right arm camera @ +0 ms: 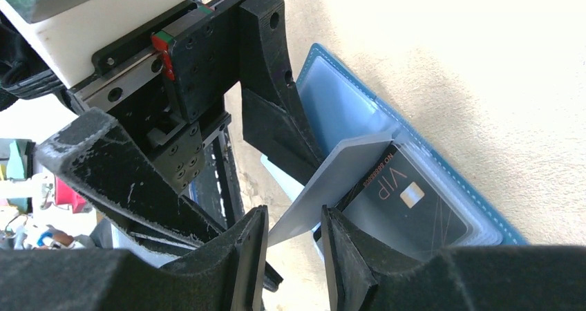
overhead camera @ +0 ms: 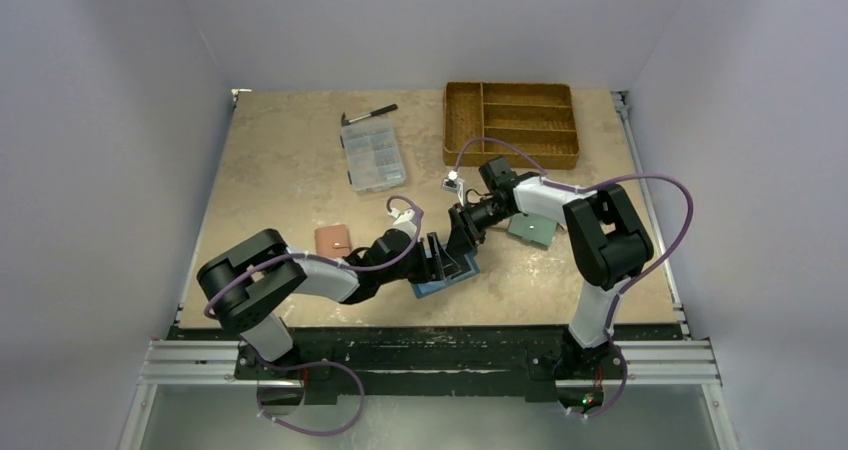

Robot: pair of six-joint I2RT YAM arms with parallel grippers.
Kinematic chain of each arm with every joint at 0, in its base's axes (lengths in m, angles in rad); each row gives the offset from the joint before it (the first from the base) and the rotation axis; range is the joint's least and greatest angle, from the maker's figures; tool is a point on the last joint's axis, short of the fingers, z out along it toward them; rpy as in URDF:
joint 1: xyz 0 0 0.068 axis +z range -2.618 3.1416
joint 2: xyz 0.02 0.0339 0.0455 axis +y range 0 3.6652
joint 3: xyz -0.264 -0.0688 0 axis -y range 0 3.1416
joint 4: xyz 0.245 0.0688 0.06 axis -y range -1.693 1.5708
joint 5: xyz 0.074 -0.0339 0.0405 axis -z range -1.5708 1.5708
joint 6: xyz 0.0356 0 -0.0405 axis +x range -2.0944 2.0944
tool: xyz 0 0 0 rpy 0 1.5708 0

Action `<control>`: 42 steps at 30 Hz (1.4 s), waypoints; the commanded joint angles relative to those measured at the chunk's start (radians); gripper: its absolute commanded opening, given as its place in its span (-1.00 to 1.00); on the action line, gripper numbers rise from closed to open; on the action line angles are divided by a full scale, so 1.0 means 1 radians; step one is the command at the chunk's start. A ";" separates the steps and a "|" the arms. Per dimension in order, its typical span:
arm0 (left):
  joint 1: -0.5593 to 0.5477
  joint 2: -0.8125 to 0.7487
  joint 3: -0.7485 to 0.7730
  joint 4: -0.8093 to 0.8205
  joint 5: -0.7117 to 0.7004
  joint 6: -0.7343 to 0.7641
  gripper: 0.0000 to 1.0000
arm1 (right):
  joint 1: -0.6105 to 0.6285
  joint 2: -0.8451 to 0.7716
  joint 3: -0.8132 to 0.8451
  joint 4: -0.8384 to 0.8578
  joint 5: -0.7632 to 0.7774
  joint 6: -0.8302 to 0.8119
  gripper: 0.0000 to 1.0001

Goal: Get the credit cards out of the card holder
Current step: Pick up the card holder from the center of the board.

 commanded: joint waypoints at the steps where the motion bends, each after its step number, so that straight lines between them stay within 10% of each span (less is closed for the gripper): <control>1: 0.038 0.011 -0.064 -0.106 -0.100 -0.024 0.29 | 0.013 -0.010 0.015 -0.091 -0.040 -0.025 -0.15; 42: 0.064 -0.046 -0.129 -0.078 -0.101 -0.014 -0.12 | 0.068 -0.055 0.018 -0.064 0.032 -0.052 0.00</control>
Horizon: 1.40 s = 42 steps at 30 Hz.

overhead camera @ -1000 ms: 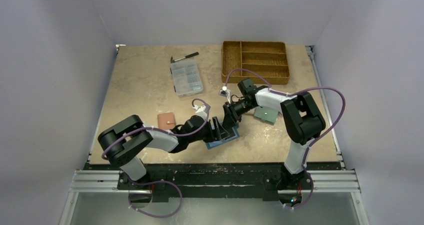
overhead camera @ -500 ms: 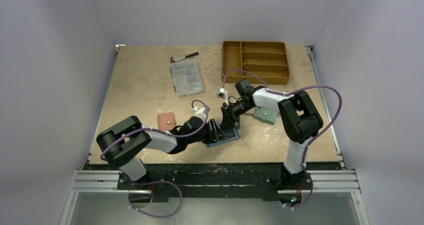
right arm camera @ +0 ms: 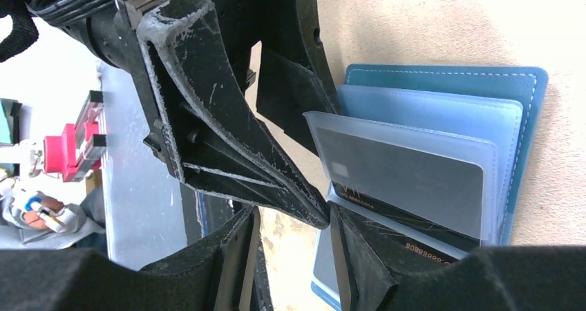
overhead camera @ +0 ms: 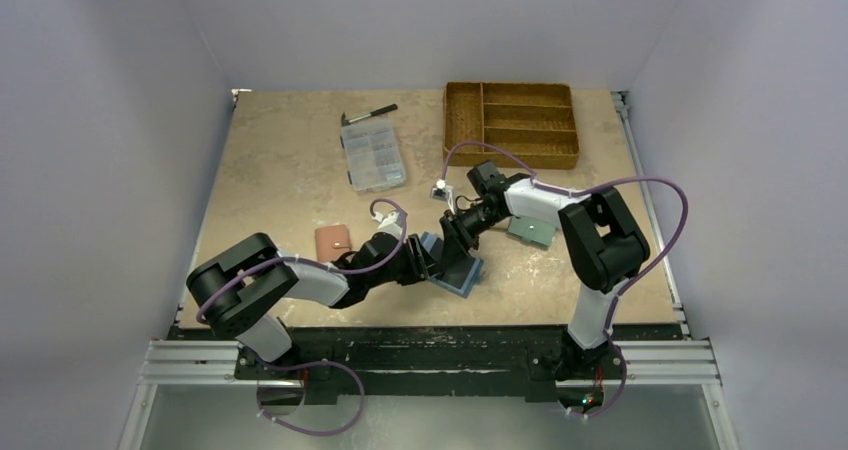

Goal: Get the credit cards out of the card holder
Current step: Pick up the card holder from the center of the board.

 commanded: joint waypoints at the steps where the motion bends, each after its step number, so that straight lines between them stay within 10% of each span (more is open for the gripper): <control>1: 0.030 0.004 -0.034 -0.100 -0.061 0.038 -0.12 | 0.000 -0.059 -0.005 -0.003 0.020 0.007 0.00; 42: 0.082 0.059 0.217 -0.214 0.163 0.441 -0.09 | -0.114 -0.055 -0.007 0.060 0.257 0.012 -0.16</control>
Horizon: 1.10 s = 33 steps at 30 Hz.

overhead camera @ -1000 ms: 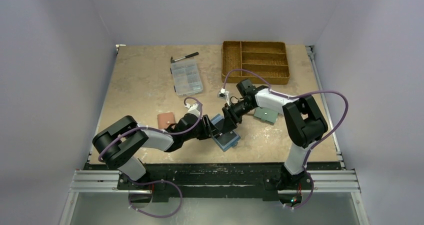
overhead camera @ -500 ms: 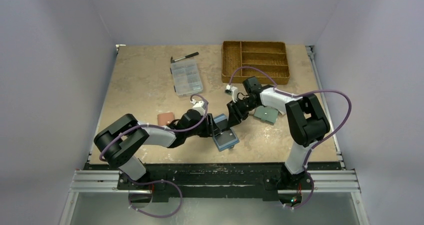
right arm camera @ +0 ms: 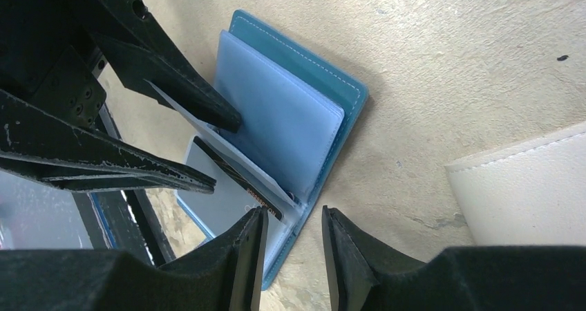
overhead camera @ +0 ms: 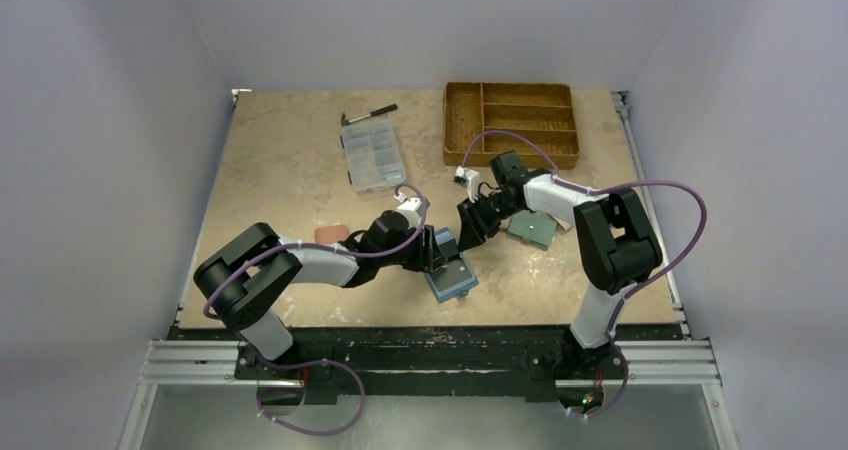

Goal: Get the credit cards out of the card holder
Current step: Pick up the card holder from the center of the board.

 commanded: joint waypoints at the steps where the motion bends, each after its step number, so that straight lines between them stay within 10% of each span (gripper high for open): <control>1: 0.017 0.013 0.067 -0.071 0.036 0.082 -0.09 | 0.013 -0.013 0.019 -0.015 -0.024 -0.048 -0.17; 14: 0.065 0.076 0.250 -0.357 0.112 0.209 -0.18 | 0.074 -0.024 0.055 -0.033 -0.021 -0.077 -0.34; 23: 0.100 0.110 0.292 -0.406 0.172 0.203 -1.00 | 0.062 -0.128 0.040 -0.039 0.025 -0.095 -0.23; 33: 0.110 -0.077 -0.120 0.248 0.117 -0.296 -1.00 | 0.054 -0.401 -0.044 -0.004 -0.165 -0.210 -0.07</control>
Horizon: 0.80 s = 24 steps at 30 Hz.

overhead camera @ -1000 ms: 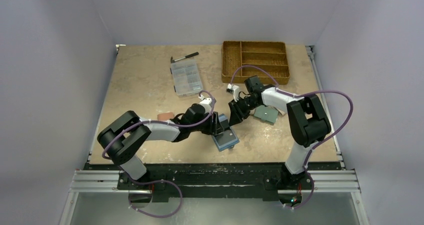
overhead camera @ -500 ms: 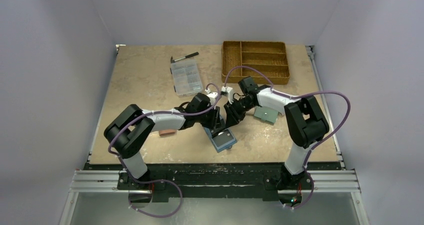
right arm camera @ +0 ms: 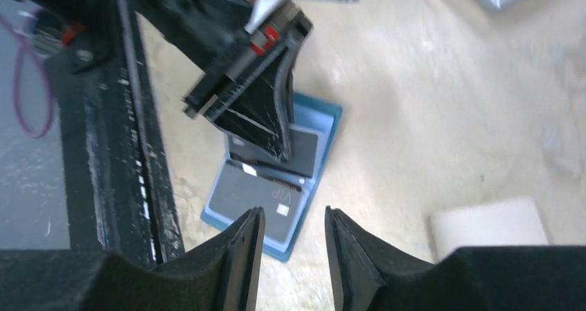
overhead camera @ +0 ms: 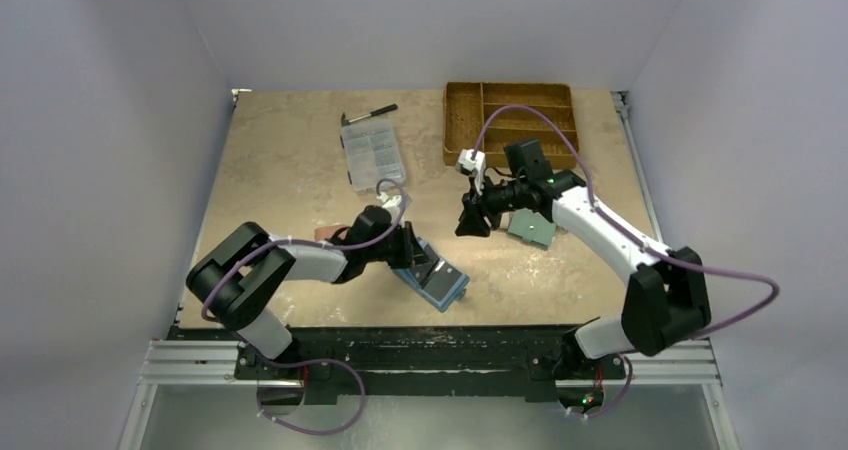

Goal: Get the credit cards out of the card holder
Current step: Pick up the card holder from the center of the board, then remove the credit card from the card holder.

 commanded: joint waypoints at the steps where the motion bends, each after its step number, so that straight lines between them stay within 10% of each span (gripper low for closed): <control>1: -0.016 -0.108 -0.209 0.434 -0.102 -0.268 -1.00 | -0.001 -0.076 -0.064 0.023 -0.255 -0.075 -0.05; 11: -0.111 -0.199 -0.368 0.796 -0.399 -0.298 -1.00 | -0.001 0.085 -0.146 0.142 -0.510 0.072 0.00; 24: -0.153 -0.095 -0.364 1.049 -0.418 -0.392 -1.00 | -0.003 0.176 -0.150 0.336 -0.510 0.347 0.02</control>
